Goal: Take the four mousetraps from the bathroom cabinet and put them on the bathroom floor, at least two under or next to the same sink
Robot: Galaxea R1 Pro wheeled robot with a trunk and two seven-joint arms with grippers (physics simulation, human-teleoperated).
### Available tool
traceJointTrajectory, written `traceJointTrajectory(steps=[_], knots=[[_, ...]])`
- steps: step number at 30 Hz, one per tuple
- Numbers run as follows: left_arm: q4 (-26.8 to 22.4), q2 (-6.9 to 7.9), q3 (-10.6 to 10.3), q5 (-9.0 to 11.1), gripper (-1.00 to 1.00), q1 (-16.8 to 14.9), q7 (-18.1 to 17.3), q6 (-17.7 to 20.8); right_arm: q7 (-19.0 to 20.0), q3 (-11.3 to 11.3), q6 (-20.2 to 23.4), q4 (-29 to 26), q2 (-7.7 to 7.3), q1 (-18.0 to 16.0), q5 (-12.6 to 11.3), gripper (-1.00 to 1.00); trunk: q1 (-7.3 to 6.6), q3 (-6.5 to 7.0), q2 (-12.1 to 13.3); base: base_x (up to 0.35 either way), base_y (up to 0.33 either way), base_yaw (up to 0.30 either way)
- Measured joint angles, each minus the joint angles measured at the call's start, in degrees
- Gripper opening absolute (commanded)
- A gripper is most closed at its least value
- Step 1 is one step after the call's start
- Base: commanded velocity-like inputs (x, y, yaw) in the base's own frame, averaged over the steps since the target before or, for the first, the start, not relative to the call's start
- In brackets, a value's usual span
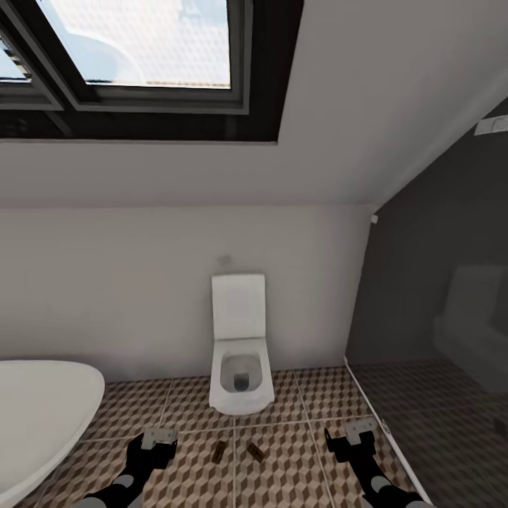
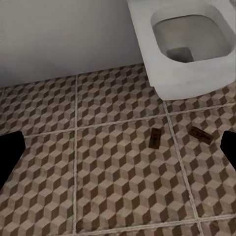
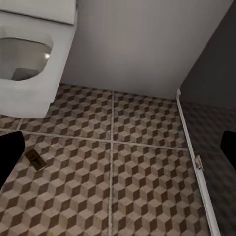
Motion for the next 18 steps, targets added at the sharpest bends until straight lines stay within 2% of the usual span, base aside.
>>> traceJointTrajectory(steps=[7,12,18], knots=[[0.02,0.00,0.00,-0.01,1.00,0.01,0.02,0.03,0.01,0.01,0.17,0.03,0.28,0.00,0.00,1.00,0.00,0.57,0.00,0.000,0.000,0.000],[0.07,0.04,0.00,0.00,1.00,0.45,0.04,0.69,-0.08,0.02,1.22,0.03,1.10,0.00,0.01,1.00,0.00,0.73,0.01,0.000,0.000,0.000],[0.09,0.16,0.01,0.00,1.00,2.56,-0.04,5.25,-0.23,0.00,6.77,0.04,1.69,0.10,0.00,1.00,0.00,0.78,0.01,0.000,0.000,0.000]])
